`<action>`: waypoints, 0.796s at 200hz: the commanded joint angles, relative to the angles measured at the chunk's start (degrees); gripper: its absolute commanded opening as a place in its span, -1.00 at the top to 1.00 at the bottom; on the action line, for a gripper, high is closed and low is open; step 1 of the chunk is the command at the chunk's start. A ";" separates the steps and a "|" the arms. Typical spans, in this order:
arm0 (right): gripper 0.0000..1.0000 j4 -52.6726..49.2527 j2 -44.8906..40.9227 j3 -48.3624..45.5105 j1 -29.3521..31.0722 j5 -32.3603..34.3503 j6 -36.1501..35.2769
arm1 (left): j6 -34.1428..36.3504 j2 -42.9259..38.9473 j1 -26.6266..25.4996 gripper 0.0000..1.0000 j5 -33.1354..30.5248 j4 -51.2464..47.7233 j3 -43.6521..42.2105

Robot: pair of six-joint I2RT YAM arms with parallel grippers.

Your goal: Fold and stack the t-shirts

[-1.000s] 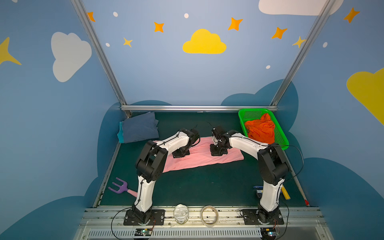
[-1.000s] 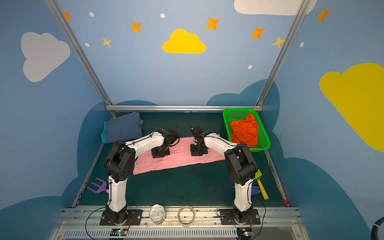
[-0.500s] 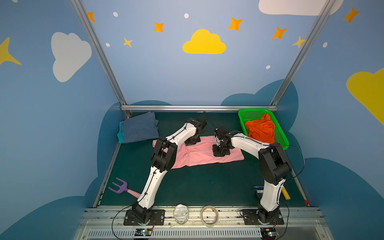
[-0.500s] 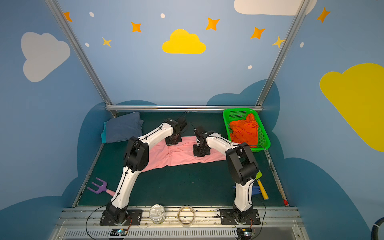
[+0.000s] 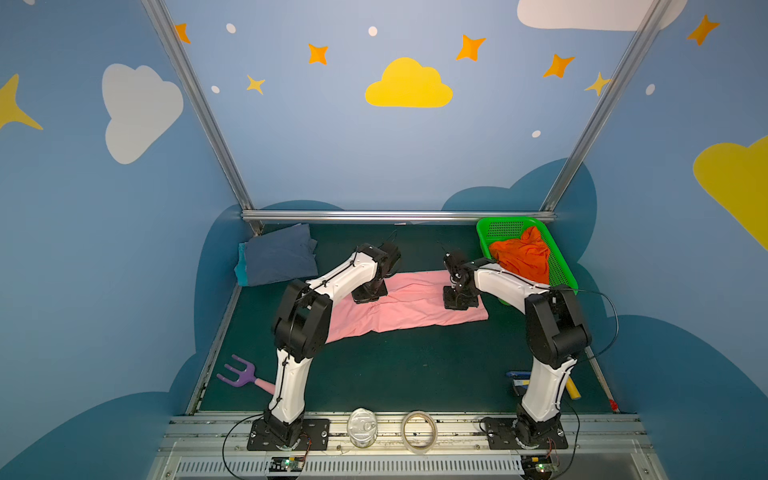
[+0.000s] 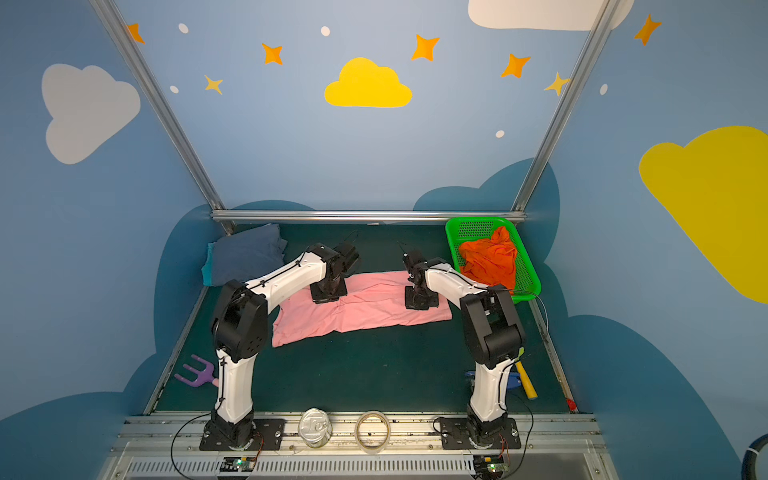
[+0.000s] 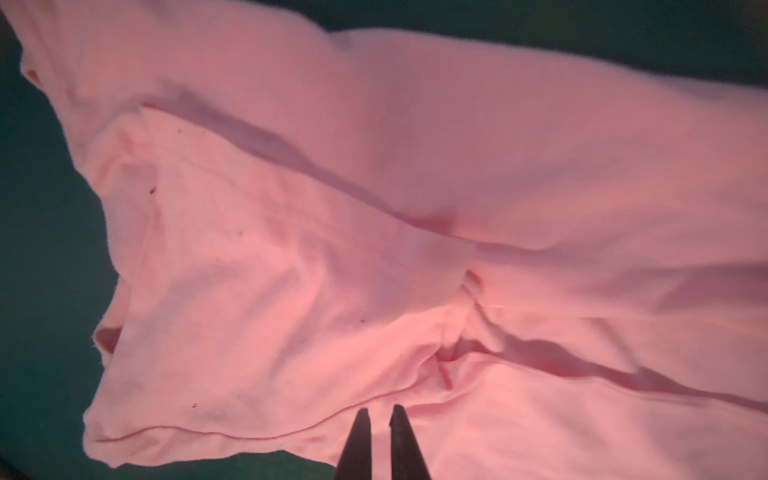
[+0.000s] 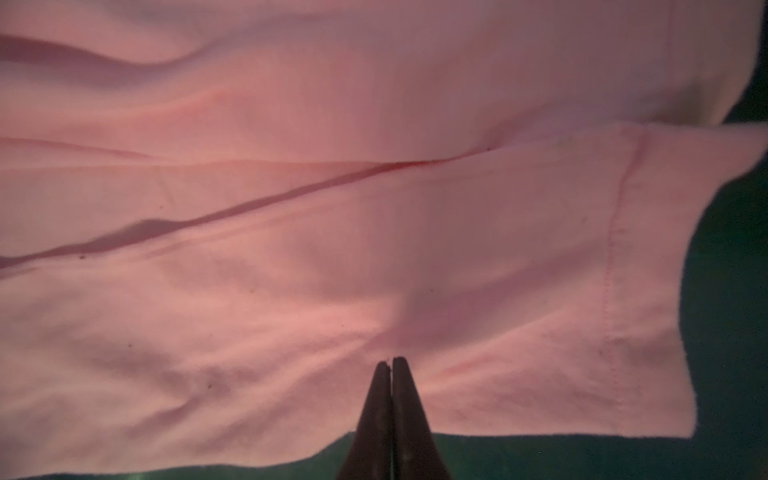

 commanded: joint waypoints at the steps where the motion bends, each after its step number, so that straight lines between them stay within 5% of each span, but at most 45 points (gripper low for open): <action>1: 0.89 -2.09 1.89 -1.94 0.55 1.58 1.18 | -2.04 1.75 2.12 0.76 -0.71 2.29 -4.47; 35: 0.92 0.33 -1.87 -9.79 2.68 0.67 3.81 | -2.59 6.85 3.54 0.77 -4.49 1.69 -4.76; 85: 0.94 4.63 -11.50 -27.70 11.41 -2.12 11.92 | -0.04 15.35 2.81 0.77 -7.46 -0.93 5.81; 128: 0.94 10.41 -19.07 -40.71 23.04 -4.85 16.32 | 5.54 30.69 2.09 0.73 -7.36 -10.48 34.18; 159: 0.94 6.68 -18.62 -34.17 31.43 -2.14 15.96 | 9.82 44.83 0.54 0.70 -0.14 -16.10 60.01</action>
